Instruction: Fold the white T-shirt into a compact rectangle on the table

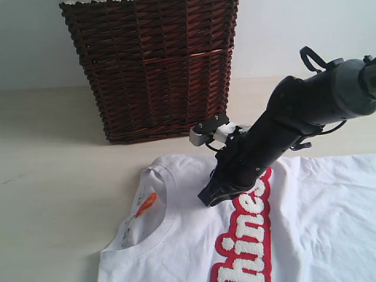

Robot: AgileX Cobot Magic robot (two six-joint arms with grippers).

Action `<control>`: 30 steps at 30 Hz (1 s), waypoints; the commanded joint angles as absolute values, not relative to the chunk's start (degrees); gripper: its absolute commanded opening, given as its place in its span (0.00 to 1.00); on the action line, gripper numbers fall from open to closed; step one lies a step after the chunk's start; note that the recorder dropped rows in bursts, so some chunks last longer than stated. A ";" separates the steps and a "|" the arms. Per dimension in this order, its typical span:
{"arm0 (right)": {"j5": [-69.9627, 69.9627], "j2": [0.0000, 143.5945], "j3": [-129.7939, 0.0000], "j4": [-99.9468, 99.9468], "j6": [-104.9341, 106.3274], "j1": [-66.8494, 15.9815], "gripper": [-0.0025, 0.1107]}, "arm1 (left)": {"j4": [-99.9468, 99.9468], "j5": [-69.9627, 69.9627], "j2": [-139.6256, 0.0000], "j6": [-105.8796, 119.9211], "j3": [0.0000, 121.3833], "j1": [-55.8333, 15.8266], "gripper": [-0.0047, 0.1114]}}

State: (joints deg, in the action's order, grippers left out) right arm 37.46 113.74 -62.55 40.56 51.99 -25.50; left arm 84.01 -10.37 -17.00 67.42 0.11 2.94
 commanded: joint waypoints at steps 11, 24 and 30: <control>3.27 69.60 -57.72 30.25 42.03 -20.73 0.13 | 84.16 -10.58 -16.58 67.26 0.00 2.85 0.04; -12.03 21.20 -25.20 41.54 36.86 -5.83 0.14 | 84.16 -10.58 -16.58 67.26 0.00 2.85 0.04; 6.98 6.80 -16.63 40.03 39.83 -4.62 0.14 | 84.16 -10.58 -16.58 67.26 0.00 2.85 0.04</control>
